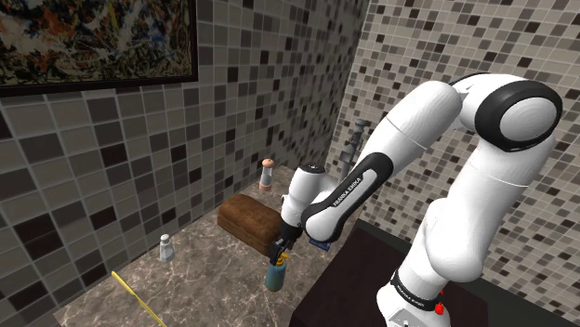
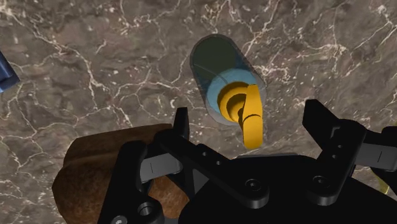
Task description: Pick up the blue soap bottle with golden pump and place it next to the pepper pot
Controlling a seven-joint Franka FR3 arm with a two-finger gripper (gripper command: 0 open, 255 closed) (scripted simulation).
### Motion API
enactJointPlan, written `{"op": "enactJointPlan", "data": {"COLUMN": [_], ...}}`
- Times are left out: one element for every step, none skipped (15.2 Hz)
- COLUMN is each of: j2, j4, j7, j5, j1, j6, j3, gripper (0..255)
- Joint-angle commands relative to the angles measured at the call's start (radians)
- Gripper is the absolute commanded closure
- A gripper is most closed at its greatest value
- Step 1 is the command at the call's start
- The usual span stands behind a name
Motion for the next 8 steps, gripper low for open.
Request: {"op": "enactJointPlan", "data": {"j2": [0.006, 0.006, 0.006, 0.006, 0.006, 0.006, 0.006, 0.006], "j4": [0.0, 0.0, 0.0, 0.0, 0.0, 0.0, 0.0, 0.0], "j7": [0.0, 0.0, 0.0, 0.0, 0.0, 0.0, 0.0, 0.0], "j5": [0.0, 0.0, 0.0, 0.0, 0.0, 0.0, 0.0, 0.0], "j1": [0.0, 0.0, 0.0, 0.0, 0.0, 0.0, 0.0, 0.0], "j6": [0.007, 0.007, 0.007, 0.007, 0.007, 0.007, 0.007, 0.007], "j3": [0.0, 0.0, 0.0, 0.0, 0.0, 0.0, 0.0, 0.0], "gripper": [0, 0, 0, 0, 0, 0, 255, 255]}}
